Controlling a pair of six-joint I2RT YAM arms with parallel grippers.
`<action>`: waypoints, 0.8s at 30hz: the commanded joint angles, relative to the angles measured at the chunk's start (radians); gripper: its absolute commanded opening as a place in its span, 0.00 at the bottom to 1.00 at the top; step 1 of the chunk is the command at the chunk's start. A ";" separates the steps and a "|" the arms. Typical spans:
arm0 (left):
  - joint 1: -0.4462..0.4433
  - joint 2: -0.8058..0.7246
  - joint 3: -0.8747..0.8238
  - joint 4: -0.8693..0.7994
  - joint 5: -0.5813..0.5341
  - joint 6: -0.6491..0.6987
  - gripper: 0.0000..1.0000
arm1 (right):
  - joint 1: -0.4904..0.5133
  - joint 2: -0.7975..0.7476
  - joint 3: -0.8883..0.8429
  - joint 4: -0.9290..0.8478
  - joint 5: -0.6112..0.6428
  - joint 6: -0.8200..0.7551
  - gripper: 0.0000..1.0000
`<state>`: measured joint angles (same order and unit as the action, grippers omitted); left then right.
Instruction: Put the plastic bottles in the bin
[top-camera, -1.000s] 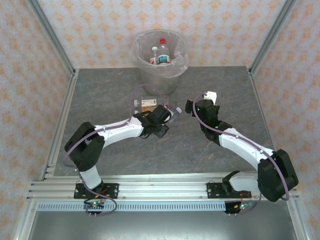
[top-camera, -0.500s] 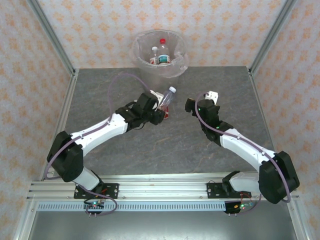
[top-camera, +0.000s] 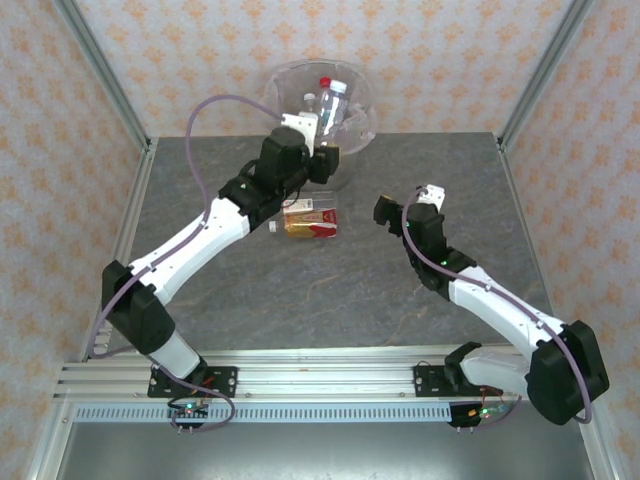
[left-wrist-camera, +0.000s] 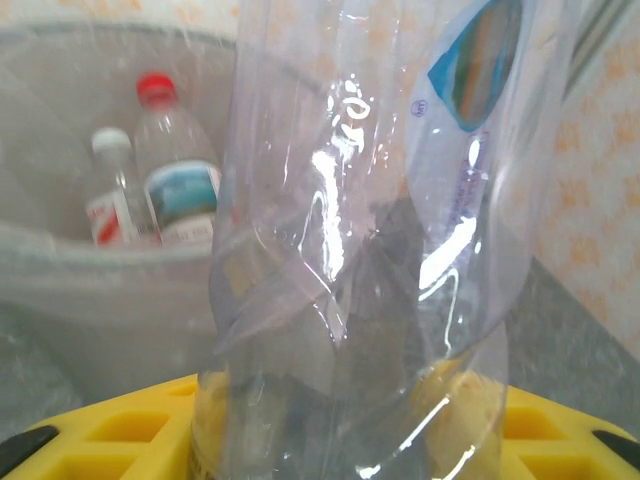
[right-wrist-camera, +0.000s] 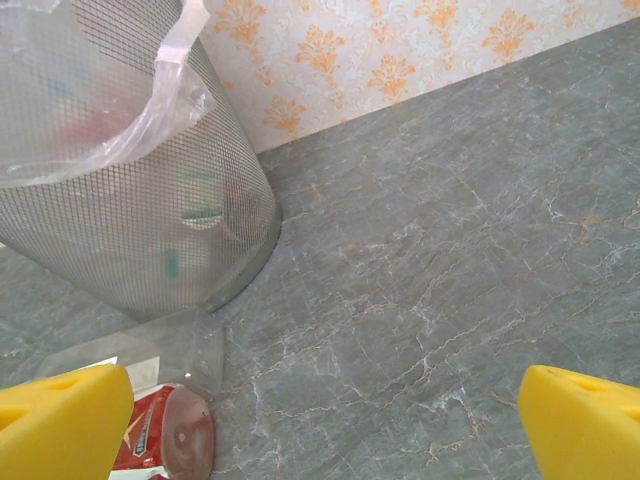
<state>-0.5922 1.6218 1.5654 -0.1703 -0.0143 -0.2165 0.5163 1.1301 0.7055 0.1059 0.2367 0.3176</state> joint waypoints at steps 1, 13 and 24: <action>0.020 0.069 0.109 0.046 -0.080 -0.011 0.50 | -0.002 -0.033 -0.021 0.002 0.019 -0.001 0.99; 0.050 0.388 0.543 -0.035 -0.293 -0.043 0.51 | -0.002 -0.125 -0.086 -0.030 0.041 0.037 0.99; 0.095 0.715 1.071 -0.306 -0.506 0.013 0.53 | -0.002 -0.197 -0.114 -0.074 0.064 0.043 0.99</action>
<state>-0.5125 2.3173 2.5656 -0.3893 -0.4129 -0.2451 0.5163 0.9581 0.6086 0.0608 0.2684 0.3450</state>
